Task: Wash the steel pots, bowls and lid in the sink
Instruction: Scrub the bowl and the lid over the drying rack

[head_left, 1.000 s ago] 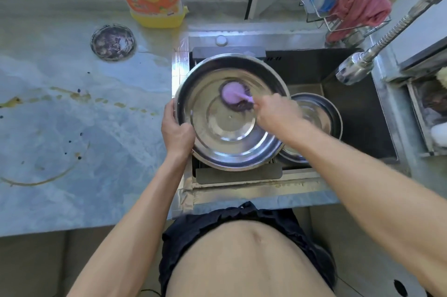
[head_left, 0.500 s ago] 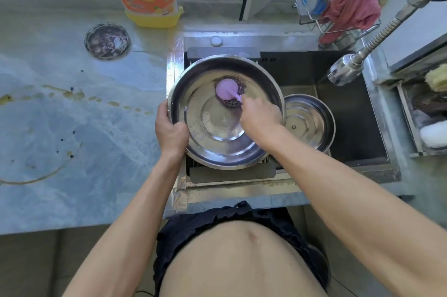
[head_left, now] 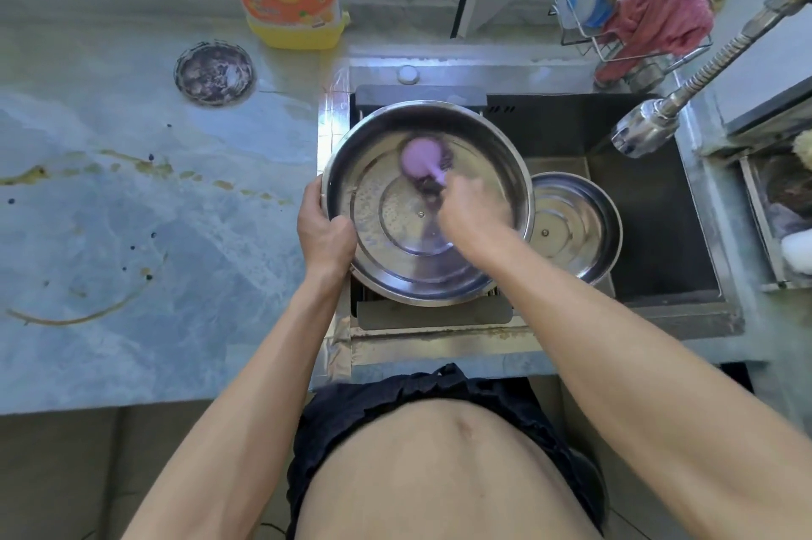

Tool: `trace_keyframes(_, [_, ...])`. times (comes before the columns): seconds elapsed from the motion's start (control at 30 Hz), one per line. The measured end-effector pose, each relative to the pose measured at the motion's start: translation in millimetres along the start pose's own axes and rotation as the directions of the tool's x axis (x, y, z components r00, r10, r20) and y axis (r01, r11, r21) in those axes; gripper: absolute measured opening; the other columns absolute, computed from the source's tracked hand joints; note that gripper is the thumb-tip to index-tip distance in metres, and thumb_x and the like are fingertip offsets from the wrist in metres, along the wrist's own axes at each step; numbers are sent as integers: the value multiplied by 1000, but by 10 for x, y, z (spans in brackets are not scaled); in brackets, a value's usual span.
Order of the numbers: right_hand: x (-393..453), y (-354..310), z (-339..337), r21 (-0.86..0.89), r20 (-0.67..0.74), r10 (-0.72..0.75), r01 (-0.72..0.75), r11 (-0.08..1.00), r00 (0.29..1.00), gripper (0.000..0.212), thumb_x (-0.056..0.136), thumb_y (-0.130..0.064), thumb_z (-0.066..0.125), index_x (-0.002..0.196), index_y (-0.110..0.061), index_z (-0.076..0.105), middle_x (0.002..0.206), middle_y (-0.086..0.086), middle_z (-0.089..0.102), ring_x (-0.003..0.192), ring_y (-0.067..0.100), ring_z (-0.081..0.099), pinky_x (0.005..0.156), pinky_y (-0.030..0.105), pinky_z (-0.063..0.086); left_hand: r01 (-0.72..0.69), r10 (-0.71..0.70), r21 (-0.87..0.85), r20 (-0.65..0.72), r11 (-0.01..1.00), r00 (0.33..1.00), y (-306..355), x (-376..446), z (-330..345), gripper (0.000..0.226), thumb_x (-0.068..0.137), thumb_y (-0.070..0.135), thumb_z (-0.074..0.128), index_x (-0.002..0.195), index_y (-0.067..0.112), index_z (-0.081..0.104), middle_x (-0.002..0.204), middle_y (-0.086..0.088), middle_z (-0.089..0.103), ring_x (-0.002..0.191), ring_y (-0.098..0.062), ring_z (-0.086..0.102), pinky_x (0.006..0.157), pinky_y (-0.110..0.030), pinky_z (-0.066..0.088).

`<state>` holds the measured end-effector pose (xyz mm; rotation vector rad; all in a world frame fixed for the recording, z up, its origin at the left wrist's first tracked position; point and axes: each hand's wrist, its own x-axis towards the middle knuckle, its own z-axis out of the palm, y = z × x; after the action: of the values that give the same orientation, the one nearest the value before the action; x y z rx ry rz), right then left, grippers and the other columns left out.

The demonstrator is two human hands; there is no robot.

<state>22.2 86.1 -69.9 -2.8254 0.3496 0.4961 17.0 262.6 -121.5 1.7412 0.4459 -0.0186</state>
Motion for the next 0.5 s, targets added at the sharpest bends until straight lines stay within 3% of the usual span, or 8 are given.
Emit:
trace_keyframes(0.1, [-313,-54,122,32,232,-256,256,966,938,23,101,-25,44,119,-25,58,104,11,61,99,33,62,70,34,39,-17,17,-11,9,1000,1000,-13,-35,-3,67,65,-10,38,123,12,64,110,-5,69,100,-19,65,86,-25,57])
trace_keyframes(0.2, [-43,173,-70,-1,59,31,-31,1000,998,30,101,-20,39,127,-21,55,117,12,60,107,33,59,76,34,36,-32,32,20,19,999,999,3,-23,-4,62,66,-3,39,121,14,63,106,-3,68,95,-17,64,78,-19,53])
trace_keyframes(0.23, [-9,179,-85,-55,11,64,-63,996,998,33,101,-17,38,129,-17,54,121,13,60,110,34,58,77,35,36,-24,24,17,8,1000,1000,4,2,0,62,68,-6,39,121,13,63,106,-4,68,94,-17,64,76,-18,52])
trace_keyframes(0.37, [-279,12,48,-114,170,-201,222,968,965,29,102,-20,40,128,-18,53,117,12,59,107,35,60,73,35,35,-38,37,21,15,999,999,-2,-40,6,61,72,-15,39,120,15,62,104,-1,67,88,-7,63,77,-15,52])
trace_keyframes(0.43, [-84,140,-96,-134,76,-54,64,989,996,33,101,-18,38,130,-18,52,123,12,59,111,35,59,78,37,39,-49,49,33,13,998,999,7,-46,1,62,73,-17,39,120,17,62,101,2,66,83,2,61,76,-12,50])
trace_keyframes(0.5, [20,143,-182,-154,-7,50,-51,987,999,35,101,-14,35,132,-15,52,128,13,58,114,35,59,83,38,43,-41,41,41,-10,998,999,24,-1,20,60,74,-17,39,122,10,62,102,0,65,84,-3,60,71,-7,45])
